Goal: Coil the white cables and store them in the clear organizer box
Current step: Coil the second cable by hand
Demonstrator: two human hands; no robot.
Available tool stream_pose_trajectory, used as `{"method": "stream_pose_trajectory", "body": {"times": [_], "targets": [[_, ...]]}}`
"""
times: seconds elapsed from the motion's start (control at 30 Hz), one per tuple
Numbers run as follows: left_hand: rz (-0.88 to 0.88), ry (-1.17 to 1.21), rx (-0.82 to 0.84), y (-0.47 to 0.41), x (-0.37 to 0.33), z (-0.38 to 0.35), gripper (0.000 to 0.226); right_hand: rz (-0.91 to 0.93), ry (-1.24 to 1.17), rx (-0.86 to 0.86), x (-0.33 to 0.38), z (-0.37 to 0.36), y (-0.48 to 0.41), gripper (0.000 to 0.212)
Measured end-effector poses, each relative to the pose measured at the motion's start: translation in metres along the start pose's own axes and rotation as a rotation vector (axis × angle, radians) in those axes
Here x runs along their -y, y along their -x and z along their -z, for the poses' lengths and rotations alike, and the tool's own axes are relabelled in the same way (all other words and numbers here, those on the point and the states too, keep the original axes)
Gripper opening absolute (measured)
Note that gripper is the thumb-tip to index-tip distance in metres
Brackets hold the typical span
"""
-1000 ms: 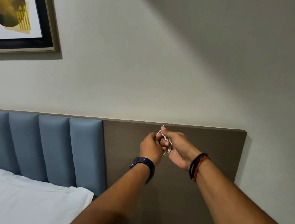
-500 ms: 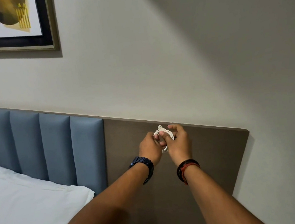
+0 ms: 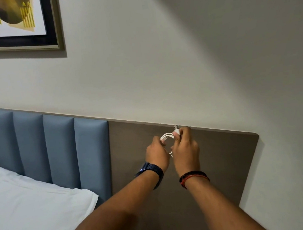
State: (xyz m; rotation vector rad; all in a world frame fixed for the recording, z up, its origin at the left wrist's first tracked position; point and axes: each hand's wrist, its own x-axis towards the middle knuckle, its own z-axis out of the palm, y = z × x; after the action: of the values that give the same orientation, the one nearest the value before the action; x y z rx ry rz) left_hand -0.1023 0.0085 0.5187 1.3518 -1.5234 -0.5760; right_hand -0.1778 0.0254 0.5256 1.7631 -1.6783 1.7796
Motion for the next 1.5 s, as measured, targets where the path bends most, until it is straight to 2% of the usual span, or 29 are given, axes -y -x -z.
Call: {"method": "stream_pose_trajectory", "body": {"times": [0.07, 0.2, 0.3, 0.4, 0.53, 0.63, 0.77, 0.9, 1.03, 1.17, 1.27, 1.37, 1.5], "targets": [[-0.02, 0.001, -0.014, 0.0, 0.001, 0.001, 0.012, -0.123, -0.077, -0.003, 0.001, -0.002, -0.004, 0.012], [-0.133, -0.01, -0.058, 0.0, 0.001, 0.001, 0.011, -0.509, -0.395, -0.059, 0.0, -0.002, -0.016, 0.014], [-0.165, -0.012, -0.085, -0.002, 0.003, 0.003, 0.009, -0.709, -0.517, 0.02, 0.0, -0.002, -0.021, 0.018], [-0.14, -0.035, -0.116, -0.006, 0.005, 0.006, 0.011, -0.803, -0.591, 0.135, 0.0, 0.0, -0.024, 0.02], [-0.129, -0.1, -0.163, -0.009, 0.002, 0.006, 0.015, -0.831, -0.661, 0.223, -0.001, 0.003, -0.023, 0.026], [-0.122, -0.125, -0.186, -0.009, 0.002, 0.006, 0.017, -0.756, -0.593, 0.283, 0.0, 0.003, -0.02, 0.042], [-0.159, -0.103, -0.184, -0.008, 0.005, 0.008, 0.012, -0.648, -0.503, 0.378, -0.002, 0.007, -0.019, 0.027], [-0.163, 0.059, -0.153, -0.009, 0.012, 0.011, 0.018, -0.723, -0.615, 0.4, -0.004, 0.01, -0.02, 0.017], [-0.07, 0.221, -0.062, -0.014, 0.014, 0.014, 0.018, -0.784, -0.658, 0.418, -0.005, 0.012, -0.019, 0.017], [0.101, 0.388, 0.022, -0.014, 0.017, 0.018, 0.017, -0.787, -0.729, 0.583, -0.001, 0.013, -0.018, 0.016], [0.204, 0.481, 0.146, -0.011, 0.019, 0.022, 0.016, -0.789, -0.721, 0.646, -0.003, 0.014, -0.02, 0.012], [0.235, 0.47, 0.22, -0.009, 0.022, 0.021, 0.016, -0.836, -0.734, 0.671, -0.01, 0.017, -0.016, 0.011], [0.146, 0.396, 0.148, -0.006, 0.028, 0.018, 0.014, -0.913, -0.767, 0.622, -0.021, 0.018, -0.008, 0.007]]}}
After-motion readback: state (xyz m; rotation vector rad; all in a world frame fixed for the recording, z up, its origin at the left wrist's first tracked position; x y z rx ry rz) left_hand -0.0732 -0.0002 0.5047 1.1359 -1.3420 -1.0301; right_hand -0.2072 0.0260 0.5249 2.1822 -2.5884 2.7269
